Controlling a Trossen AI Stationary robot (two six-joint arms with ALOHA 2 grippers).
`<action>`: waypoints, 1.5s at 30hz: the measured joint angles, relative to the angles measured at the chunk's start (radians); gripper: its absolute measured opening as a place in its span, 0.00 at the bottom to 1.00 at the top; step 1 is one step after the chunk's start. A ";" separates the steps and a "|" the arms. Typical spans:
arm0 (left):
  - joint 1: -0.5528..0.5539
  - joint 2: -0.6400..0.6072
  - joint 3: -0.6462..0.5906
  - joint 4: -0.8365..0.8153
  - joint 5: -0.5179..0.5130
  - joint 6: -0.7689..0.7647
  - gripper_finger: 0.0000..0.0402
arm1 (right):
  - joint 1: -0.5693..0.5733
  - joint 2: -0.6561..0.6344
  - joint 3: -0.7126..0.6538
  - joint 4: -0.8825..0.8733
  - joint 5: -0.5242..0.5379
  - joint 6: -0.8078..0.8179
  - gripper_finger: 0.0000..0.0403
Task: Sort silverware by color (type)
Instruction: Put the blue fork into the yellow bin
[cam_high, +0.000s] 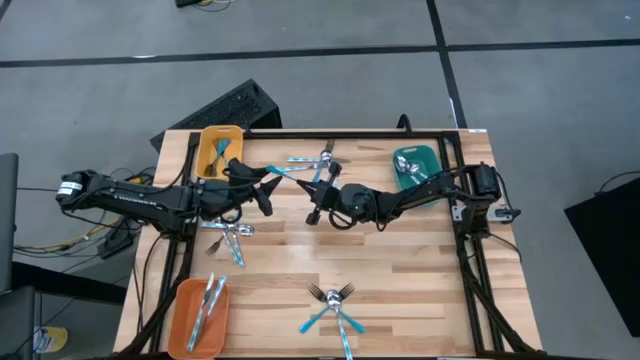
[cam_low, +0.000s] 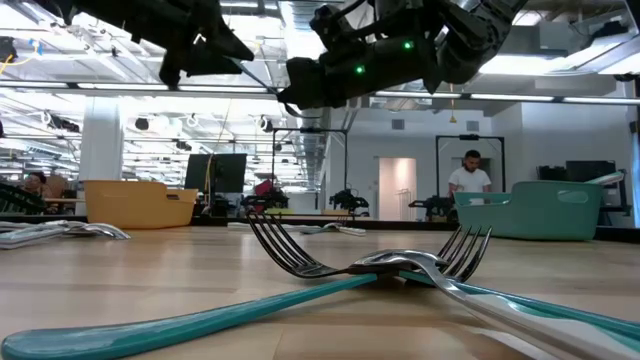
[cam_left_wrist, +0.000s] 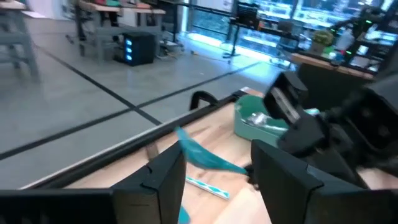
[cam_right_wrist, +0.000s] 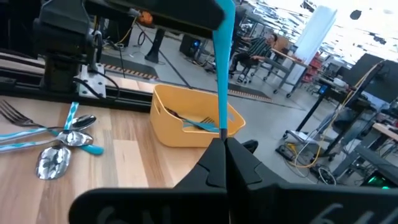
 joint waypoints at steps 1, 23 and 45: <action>0.000 0.000 0.000 0.000 -0.019 -0.002 0.40 | 0.003 0.000 0.000 0.001 0.000 -0.008 0.02; -0.012 -0.035 0.000 -0.183 -0.250 0.407 0.00 | -0.005 -0.002 0.002 -0.046 0.000 0.076 0.13; 0.184 -0.071 -0.061 -0.710 -0.645 -0.128 0.01 | -0.027 -0.001 0.002 -0.145 -0.104 0.181 0.17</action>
